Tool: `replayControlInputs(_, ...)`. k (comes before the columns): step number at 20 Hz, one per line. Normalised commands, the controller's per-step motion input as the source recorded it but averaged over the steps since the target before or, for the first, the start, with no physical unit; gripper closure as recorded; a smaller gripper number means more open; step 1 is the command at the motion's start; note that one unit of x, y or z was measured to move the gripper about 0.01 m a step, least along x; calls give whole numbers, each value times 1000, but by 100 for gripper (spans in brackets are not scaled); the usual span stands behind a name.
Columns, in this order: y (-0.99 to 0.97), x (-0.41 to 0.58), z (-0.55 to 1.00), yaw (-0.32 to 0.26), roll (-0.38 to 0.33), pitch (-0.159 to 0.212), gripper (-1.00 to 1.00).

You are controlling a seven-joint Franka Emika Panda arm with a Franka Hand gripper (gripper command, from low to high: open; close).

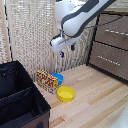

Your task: Move your gripper towards the bottom drawer handle. Grasp the handle gently with your gripper. Apply gentle outward force to slide the bottom drawer open.

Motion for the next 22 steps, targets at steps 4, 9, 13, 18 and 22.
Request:
replayControlInputs(4, -100, 0, -169, 183, -374, -58, -100)
replayControlInputs(9, -43, 47, -135, 151, -375, -22, -100)
replayControlInputs(13, 0, 201, -16, 26, -375, 44, -100)
replayControlInputs(18, -109, 255, -18, -54, -350, 40, -100)
replayControlInputs(22, -246, 460, -187, -65, -108, 4, -100)
